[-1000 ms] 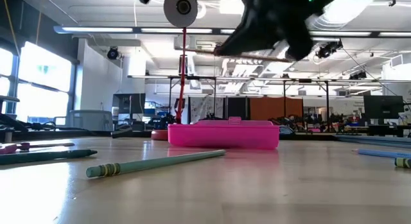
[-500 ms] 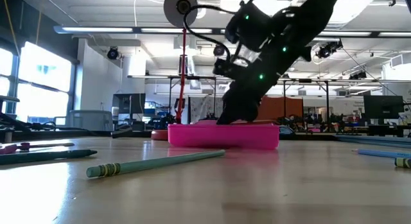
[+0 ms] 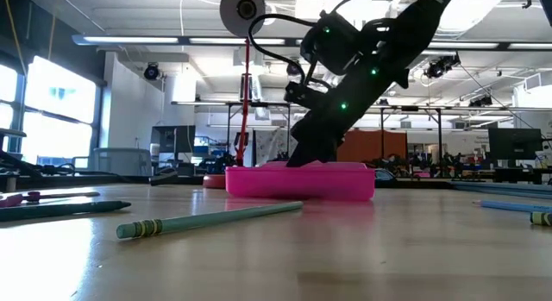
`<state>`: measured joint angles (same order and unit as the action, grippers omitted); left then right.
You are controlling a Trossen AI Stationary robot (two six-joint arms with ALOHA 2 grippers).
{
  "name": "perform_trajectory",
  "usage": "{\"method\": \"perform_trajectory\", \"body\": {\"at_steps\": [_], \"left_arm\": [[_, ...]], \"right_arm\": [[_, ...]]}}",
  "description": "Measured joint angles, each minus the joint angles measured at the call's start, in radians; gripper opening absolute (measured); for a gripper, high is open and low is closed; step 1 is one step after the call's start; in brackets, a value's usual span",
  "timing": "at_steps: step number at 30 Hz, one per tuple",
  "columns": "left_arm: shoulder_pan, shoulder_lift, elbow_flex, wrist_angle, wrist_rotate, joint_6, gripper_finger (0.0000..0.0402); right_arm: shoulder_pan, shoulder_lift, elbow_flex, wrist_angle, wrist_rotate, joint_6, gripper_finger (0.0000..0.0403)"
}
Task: Pick & place school supplies into a supply box
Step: Put the blue pencil into the pink supply box
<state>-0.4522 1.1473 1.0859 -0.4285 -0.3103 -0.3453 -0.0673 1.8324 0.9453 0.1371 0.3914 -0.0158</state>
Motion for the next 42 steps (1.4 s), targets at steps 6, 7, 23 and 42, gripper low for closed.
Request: {"method": "perform_trajectory", "body": {"at_steps": [6, 7, 23, 42], "left_arm": [[0.000, 0.000, 0.000, -0.003, -0.015, -0.015, 0.0184], [0.000, 0.000, 0.000, -0.006, -0.019, -0.021, 0.0184], [0.000, 0.003, 0.000, -0.026, -0.055, -0.029, 0.0184], [0.000, 0.004, 0.000, -0.031, -0.051, -0.029, 0.0184]], "right_arm": [[0.008, -0.006, 0.000, 0.001, 0.023, -0.008, 0.0088], [0.016, -0.009, 0.000, 0.010, 0.022, -0.013, 0.0091], [0.250, 0.000, 0.002, 0.280, -0.548, -0.207, 0.0096], [0.272, 0.328, 0.003, 0.595, -0.694, -0.205, 0.0096]]}}
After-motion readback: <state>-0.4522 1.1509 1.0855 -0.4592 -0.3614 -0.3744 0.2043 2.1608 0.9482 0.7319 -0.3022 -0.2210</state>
